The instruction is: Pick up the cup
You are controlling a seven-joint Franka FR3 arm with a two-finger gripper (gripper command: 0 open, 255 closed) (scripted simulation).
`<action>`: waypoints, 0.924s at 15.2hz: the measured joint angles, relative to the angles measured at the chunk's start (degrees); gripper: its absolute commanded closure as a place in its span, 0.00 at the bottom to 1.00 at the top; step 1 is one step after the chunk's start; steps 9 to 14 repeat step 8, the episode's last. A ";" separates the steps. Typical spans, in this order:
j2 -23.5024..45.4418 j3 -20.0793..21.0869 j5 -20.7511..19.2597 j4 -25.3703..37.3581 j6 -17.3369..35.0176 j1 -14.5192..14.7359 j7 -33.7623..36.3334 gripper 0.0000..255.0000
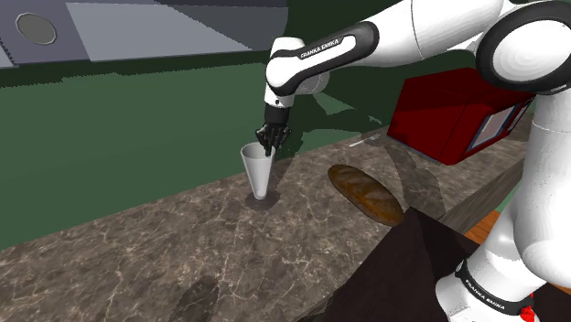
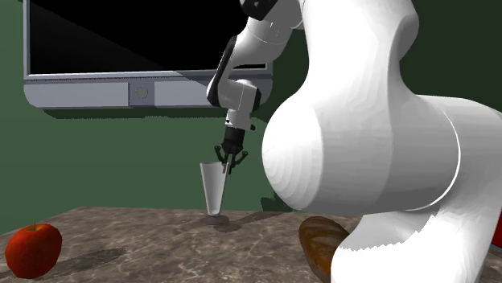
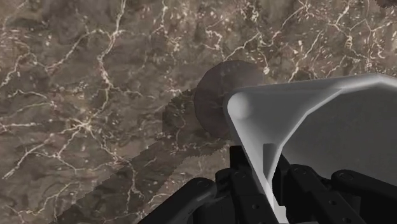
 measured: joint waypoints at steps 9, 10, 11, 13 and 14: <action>-1.52 -0.10 -0.50 3.57 -4.98 -0.01 1.12 1.00; -1.52 -0.10 -0.50 3.57 -4.98 -0.01 1.12 1.00; -1.52 -0.10 -0.50 3.57 -4.98 -0.01 1.12 1.00; -1.52 -0.10 -0.50 3.57 -4.98 -0.01 1.12 1.00; -1.52 -0.10 -0.50 3.57 -4.98 -0.01 1.12 1.00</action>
